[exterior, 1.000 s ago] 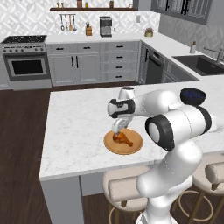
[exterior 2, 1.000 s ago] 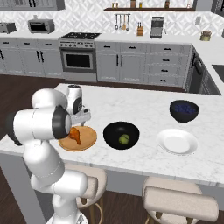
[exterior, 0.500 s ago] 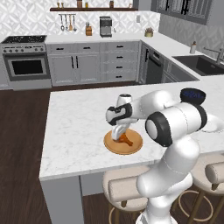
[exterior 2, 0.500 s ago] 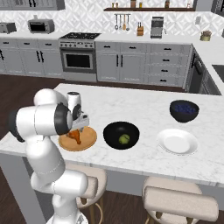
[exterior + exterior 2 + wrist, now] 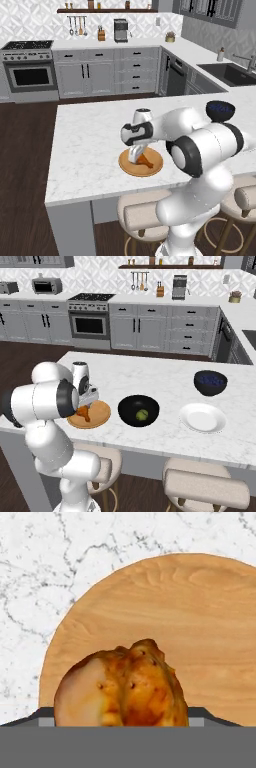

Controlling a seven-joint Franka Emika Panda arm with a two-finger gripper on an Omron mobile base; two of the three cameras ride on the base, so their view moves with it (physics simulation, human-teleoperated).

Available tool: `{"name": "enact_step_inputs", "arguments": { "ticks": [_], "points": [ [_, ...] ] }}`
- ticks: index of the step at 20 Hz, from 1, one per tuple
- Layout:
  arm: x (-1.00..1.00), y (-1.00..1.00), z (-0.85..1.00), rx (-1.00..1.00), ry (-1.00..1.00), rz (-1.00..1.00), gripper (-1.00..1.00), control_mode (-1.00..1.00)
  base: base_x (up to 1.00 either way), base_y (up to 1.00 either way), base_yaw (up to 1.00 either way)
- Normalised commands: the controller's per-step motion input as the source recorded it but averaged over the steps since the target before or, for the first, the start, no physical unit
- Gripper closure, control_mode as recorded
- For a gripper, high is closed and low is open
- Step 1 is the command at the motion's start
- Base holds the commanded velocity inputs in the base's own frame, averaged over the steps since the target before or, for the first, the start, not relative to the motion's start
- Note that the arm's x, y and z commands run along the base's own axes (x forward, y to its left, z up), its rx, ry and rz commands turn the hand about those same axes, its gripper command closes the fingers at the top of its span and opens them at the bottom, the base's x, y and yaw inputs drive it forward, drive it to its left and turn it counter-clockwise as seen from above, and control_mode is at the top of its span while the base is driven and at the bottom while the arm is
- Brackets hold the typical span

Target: Pick the chicken drumstick and lime from their plates and place them in the bowl. Then put the bowl in the fridge.

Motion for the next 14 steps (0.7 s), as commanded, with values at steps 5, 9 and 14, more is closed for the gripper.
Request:
{"name": "enact_step_inputs", "arguments": {
  "ticks": [5, 9, 14],
  "points": [
    [-0.45, -0.23, 0.90, 0.00, -0.06, -0.01, 1.00, -1.00, 0.00, 0.00, 0.00],
    [-0.01, -0.78, 0.62, -0.03, -0.01, 0.00, 1.00, -1.00, 0.00, 0.00, 0.00],
    [0.06, -0.94, 0.53, 0.00, 0.01, -0.02, 1.00, -1.00, 0.00, 0.00, 0.00]
  ]
}}
